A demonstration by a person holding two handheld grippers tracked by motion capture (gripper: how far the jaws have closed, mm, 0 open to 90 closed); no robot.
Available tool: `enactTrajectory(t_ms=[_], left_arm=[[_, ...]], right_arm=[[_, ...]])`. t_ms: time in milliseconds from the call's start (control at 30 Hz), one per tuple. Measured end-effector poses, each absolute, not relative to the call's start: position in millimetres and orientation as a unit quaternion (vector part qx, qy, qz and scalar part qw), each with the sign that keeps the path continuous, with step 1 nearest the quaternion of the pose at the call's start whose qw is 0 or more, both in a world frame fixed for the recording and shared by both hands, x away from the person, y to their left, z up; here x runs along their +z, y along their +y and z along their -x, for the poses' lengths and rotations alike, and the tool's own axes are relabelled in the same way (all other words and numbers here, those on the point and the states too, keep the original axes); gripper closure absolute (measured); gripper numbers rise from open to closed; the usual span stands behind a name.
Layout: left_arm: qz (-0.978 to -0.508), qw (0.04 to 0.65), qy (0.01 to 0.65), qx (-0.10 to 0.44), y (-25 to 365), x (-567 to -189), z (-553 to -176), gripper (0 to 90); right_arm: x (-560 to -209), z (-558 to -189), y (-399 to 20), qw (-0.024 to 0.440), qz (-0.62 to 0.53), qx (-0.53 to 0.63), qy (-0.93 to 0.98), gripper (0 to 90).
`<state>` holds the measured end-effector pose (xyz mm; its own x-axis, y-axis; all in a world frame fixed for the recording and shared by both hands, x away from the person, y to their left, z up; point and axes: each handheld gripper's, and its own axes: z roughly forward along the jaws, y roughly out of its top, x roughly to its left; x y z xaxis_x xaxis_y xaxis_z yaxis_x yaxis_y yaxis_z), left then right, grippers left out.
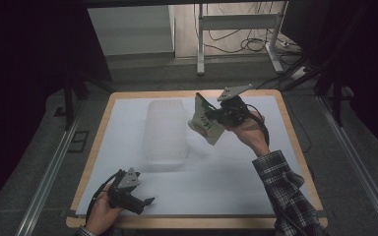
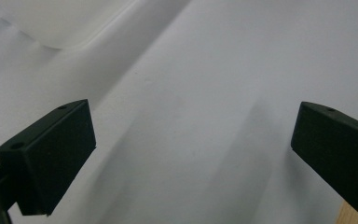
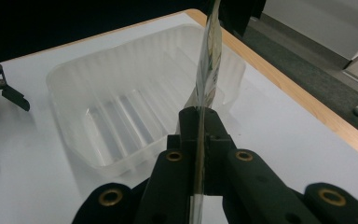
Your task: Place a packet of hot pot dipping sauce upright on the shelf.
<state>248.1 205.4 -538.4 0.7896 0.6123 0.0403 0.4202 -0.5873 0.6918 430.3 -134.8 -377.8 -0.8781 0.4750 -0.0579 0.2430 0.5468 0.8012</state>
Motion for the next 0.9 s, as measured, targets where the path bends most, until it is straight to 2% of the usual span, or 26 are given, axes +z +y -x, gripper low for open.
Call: enactTrajectory(t_ms=[567, 900], left_arm=[[-0.881, 0.346, 0.292, 0.139, 205, -539, -248, 0.0], [-0.881, 0.345, 0.292, 0.140, 205, -539, -248, 0.0]], right_arm=[[-378, -450, -95, 0.102, -0.152, 0.400, 0.898, 89.6], [-381, -462, -69, 0.125, -0.153, 0.384, 0.902, 89.5]])
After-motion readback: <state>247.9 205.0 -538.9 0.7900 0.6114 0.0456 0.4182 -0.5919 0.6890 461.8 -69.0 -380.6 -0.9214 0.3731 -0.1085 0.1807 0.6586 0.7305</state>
